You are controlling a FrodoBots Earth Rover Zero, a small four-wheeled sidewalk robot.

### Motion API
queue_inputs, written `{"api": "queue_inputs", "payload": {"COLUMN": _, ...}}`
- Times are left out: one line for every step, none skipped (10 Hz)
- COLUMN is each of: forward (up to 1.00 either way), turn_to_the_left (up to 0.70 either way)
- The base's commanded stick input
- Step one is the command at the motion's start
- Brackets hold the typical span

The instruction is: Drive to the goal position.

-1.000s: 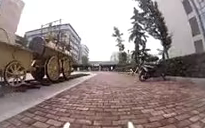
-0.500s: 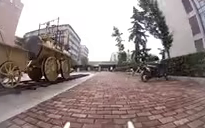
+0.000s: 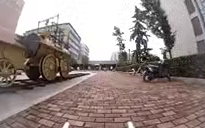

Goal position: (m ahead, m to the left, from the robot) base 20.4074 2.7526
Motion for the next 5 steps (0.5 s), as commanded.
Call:
{"api": "queue_inputs", "payload": {"forward": 0.45, "turn_to_the_left": 0.0}}
{"api": "queue_inputs", "payload": {"forward": 0.45, "turn_to_the_left": 0.0}}
{"api": "queue_inputs", "payload": {"forward": 0.45, "turn_to_the_left": 0.0}}
{"api": "queue_inputs", "payload": {"forward": 0.45, "turn_to_the_left": -0.23}}
{"api": "queue_inputs", "payload": {"forward": 0.45, "turn_to_the_left": -0.27}}
